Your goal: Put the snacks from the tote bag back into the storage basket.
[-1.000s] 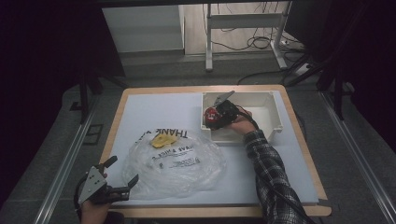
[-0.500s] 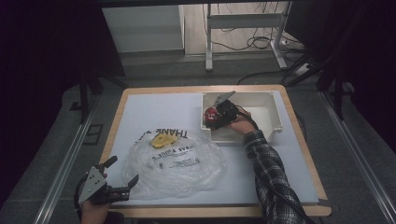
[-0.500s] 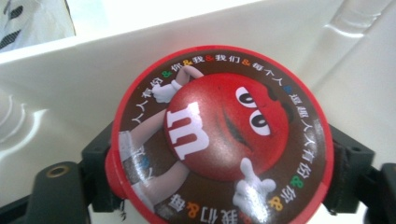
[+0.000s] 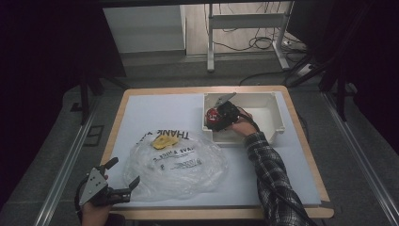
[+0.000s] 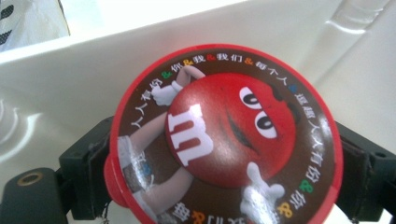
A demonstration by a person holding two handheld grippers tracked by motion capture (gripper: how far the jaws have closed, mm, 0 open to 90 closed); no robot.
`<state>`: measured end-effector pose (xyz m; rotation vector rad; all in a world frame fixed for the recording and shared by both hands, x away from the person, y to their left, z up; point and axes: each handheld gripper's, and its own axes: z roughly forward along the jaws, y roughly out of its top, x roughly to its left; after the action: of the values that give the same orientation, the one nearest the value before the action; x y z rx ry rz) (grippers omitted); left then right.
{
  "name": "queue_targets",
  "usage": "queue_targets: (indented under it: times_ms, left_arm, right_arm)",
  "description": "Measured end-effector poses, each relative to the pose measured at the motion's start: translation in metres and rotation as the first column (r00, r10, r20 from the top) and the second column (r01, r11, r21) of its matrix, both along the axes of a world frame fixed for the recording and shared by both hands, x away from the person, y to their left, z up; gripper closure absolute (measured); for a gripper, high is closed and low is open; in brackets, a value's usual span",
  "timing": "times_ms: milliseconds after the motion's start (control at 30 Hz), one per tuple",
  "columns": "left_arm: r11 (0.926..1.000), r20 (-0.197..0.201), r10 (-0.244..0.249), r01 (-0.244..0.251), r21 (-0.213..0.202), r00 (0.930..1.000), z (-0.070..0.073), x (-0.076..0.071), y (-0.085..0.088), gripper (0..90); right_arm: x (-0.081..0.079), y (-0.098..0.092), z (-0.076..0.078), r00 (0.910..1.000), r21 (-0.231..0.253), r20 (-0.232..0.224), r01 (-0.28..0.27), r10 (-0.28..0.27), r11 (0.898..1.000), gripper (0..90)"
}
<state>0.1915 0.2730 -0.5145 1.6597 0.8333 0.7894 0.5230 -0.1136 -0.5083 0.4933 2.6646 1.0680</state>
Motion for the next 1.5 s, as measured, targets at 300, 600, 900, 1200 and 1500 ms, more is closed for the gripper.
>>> queue_targets:
  times_ms: [300, 600, 900, 1200, 1500]
  left_arm:
    - [1.0000, 0.000, 0.000, 0.000, 0.001, 1.0000, 0.000, 0.000, 0.000, 1.7]
    - [1.0000, 0.000, 0.002, -0.002, 0.002, 1.0000, 0.000, 0.000, 0.000, 1.7]
    - [1.0000, 0.000, 0.000, 0.000, 0.005, 1.0000, 0.000, 0.000, 0.000, 1.7]
    - [1.0000, 0.000, 0.000, 0.000, 0.008, 1.0000, 0.000, 0.000, -0.001, 1.7]
    - [1.0000, -0.001, 0.001, -0.001, 0.009, 1.0000, 0.000, 0.000, -0.001, 1.7]
  right_arm:
    - [-0.003, 0.002, 0.004, 1.0000, -0.002, 0.006, 0.003, -0.003, 1.000, 7.1]
    - [-0.006, 0.001, 0.008, 0.9995, -0.005, 0.031, 0.000, 0.000, 1.000, 6.4]
    - [-0.012, 0.002, 0.014, 0.9986, -0.002, 0.052, 0.005, -0.005, 1.000, 6.4]
    - [-0.015, -0.001, 0.019, 0.9979, 0.007, 0.063, 0.013, -0.014, 1.000, 6.4]
    - [-0.019, -0.005, 0.027, 0.9974, 0.040, 0.070, 0.015, -0.017, 0.999, 5.9]
